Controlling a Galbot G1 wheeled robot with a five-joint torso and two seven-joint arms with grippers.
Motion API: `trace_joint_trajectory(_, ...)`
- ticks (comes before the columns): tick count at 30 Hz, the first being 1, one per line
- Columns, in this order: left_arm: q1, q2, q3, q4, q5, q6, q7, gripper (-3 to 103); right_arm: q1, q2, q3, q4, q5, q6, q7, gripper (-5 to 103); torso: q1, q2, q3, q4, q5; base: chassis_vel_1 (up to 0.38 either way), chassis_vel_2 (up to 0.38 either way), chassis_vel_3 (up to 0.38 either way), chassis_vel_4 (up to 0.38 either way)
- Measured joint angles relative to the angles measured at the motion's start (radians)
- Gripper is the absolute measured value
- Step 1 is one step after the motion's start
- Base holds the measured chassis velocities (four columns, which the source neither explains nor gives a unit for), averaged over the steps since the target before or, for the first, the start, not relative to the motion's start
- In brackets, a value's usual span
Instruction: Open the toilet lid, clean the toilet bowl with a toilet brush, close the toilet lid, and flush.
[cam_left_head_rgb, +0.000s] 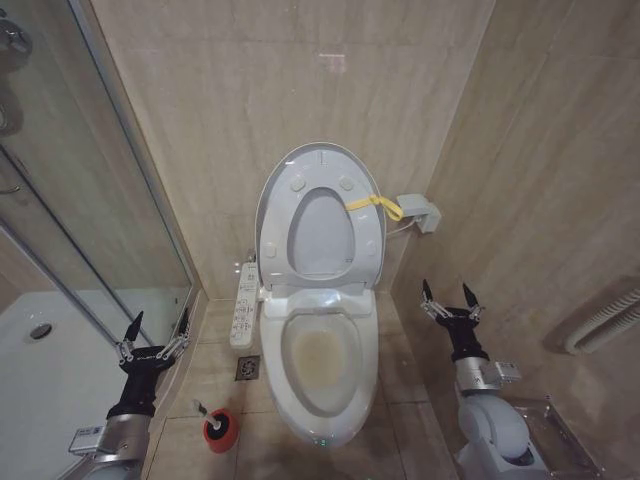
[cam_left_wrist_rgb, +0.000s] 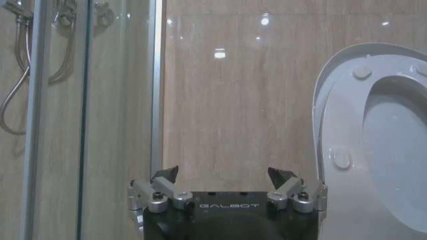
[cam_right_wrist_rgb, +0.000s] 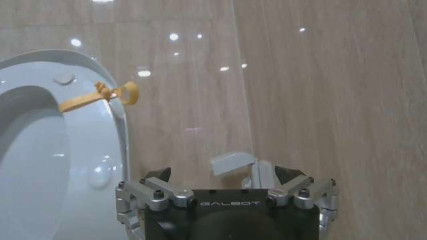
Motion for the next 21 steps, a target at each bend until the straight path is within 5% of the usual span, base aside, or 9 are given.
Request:
trace_joint_trajectory(9, 0.0, 0.0, 0.0, 0.0, 0.0, 0.0, 0.0, 92, 0.125, -0.027, -0.017, -0.072, -0.036, -0.019, 0.051, 100, 0.001, 0.0, 0.0, 0.0003, 0.0, -0.03, 0.047, 0.052, -0.037)
trace_joint_trajectory(21, 0.0, 0.0, 0.0, 0.0, 0.0, 0.0, 0.0, 92, 0.474, -0.101, -0.104, -0.35, -0.055, -0.055, 0.104, 100, 0.001, 0.0, 0.0, 0.0003, 0.0, 0.0, 0.0, 0.0, 0.0)
